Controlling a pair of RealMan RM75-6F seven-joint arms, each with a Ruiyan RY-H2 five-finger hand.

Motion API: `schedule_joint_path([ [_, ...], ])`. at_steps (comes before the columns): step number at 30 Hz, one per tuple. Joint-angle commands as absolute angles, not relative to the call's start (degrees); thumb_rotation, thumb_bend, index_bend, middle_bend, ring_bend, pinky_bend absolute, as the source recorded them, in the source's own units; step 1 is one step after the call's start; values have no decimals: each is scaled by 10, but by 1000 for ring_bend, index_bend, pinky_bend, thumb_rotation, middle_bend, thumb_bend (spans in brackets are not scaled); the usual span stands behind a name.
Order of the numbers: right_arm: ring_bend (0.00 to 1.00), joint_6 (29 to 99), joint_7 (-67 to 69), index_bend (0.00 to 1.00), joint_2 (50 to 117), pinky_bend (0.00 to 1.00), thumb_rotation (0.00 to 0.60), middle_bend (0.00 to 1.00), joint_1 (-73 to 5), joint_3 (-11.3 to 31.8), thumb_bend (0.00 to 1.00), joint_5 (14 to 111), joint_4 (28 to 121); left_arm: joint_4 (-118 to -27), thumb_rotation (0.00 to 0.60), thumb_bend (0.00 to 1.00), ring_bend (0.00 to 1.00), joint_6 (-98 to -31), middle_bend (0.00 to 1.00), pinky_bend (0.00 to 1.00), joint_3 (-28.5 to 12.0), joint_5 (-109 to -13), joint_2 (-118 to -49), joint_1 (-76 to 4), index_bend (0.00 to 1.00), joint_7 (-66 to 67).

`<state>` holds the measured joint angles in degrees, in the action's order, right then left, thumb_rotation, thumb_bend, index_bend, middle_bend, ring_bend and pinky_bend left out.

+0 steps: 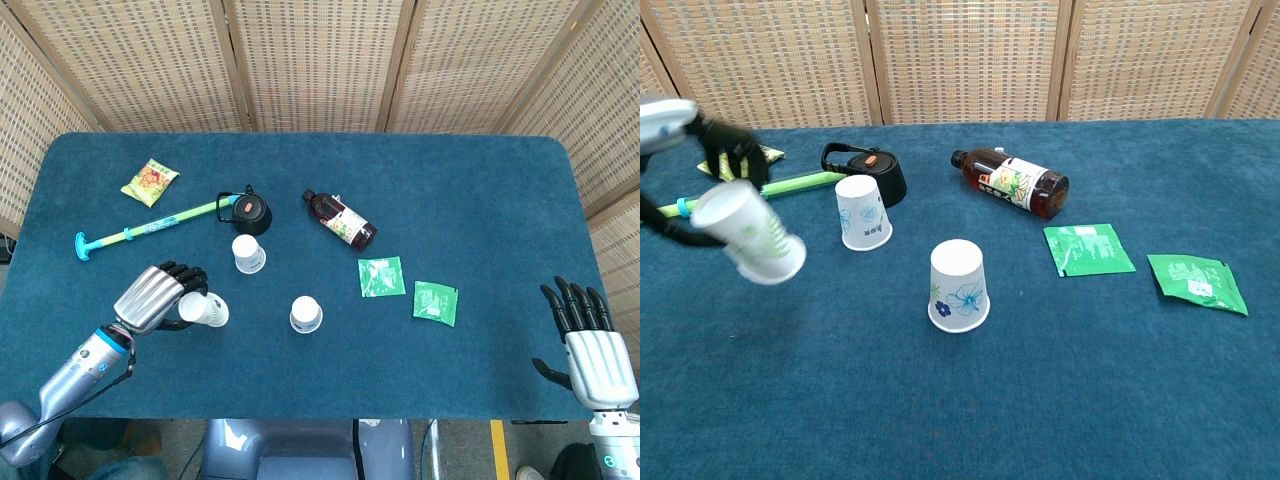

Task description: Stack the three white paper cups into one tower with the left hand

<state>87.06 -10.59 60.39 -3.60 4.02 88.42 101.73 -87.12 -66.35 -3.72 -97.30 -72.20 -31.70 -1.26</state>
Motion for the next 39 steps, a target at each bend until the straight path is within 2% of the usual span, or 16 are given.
schedule_joint_path([
  [1, 0, 868, -110, 0, 606, 0, 600, 0, -38, 45, 0, 874, 1018, -965, 600, 268, 396, -597, 368, 360, -101, -923, -698, -382, 552, 55],
  [5, 0, 865, -103, 0, 606, 0, 600, 0, -41, 52, 0, 863, 1013, -1024, 600, 268, 396, -511, 365, 336, -152, -822, -706, -444, 548, 142],
  [7, 0, 864, -101, 0, 608, 0, 600, 0, -43, 57, 0, 855, 1006, -1023, 600, 268, 396, -467, 364, 334, -176, -770, -729, -491, 546, 196],
  [12, 0, 854, -99, 0, 612, 0, 600, 0, -49, 60, 0, 846, 996, -1014, 600, 268, 396, -436, 363, 334, -184, -646, -764, -550, 543, 286],
  [16, 0, 852, -101, 0, 615, 0, 600, 0, -50, 63, 0, 837, 993, -998, 600, 268, 396, -420, 362, 334, -177, -584, -785, -584, 542, 305],
  [27, 0, 847, -101, 0, 615, 0, 600, 0, -52, 69, 0, 814, 987, -979, 600, 268, 396, -400, 360, 323, -143, -510, -795, -640, 540, 324],
  [39, 0, 850, -98, 0, 613, 0, 600, 0, -51, 71, 0, 809, 988, -958, 600, 269, 389, -415, 354, 311, -113, -489, -814, -664, 531, 319],
])
